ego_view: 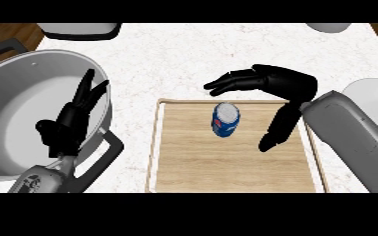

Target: Pick the can from the tray and place it in the plate

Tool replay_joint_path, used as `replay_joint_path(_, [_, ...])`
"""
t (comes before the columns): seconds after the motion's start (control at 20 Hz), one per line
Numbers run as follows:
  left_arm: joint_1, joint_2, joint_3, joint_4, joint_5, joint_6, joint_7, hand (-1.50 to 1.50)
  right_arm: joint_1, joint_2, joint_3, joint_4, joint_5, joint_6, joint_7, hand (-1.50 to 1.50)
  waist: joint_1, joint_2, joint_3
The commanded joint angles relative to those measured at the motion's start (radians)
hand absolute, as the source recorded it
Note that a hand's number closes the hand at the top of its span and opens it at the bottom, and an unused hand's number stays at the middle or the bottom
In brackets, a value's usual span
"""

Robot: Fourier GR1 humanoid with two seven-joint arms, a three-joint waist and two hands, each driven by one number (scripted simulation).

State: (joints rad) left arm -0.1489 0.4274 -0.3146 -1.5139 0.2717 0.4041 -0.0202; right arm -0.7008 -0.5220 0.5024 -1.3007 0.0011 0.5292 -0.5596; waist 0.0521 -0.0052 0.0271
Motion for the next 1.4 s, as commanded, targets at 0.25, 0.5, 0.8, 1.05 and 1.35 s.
replay_joint_path(0.25, [0.058, -0.039, -0.037, 0.088, -0.002, 0.015, 0.120, 0.00, -0.200, -0.051, 0.139, 0.036, 0.215, 0.094, 0.022, -1.50, -0.021, 0.017, -0.028])
replay_joint_path(0.5, [0.058, 0.004, -0.006, 0.068, -0.002, 0.001, 0.151, 0.00, -0.248, -0.050, 0.228, 0.056, 0.291, 0.139, 0.034, -1.50, -0.027, 0.016, -0.028])
replay_joint_path(0.8, [0.082, -0.001, -0.011, 0.027, -0.005, 0.011, 0.201, 0.00, -0.225, 0.012, 0.288, 0.096, 0.349, 0.088, 0.043, -1.50, -0.040, 0.012, -0.027])
replay_joint_path(1.05, [0.123, -0.023, -0.026, 0.007, -0.026, 0.023, 0.174, 0.00, -0.250, 0.044, 0.306, 0.199, 0.388, 0.065, -0.010, -1.50, -0.029, 0.014, -0.027])
replay_joint_path(1.35, [0.069, -0.025, 0.003, 0.042, -0.030, 0.018, 0.215, 0.00, -0.266, 0.059, 0.317, 0.212, 0.409, 0.067, -0.039, -1.50, -0.050, 0.012, -0.028])
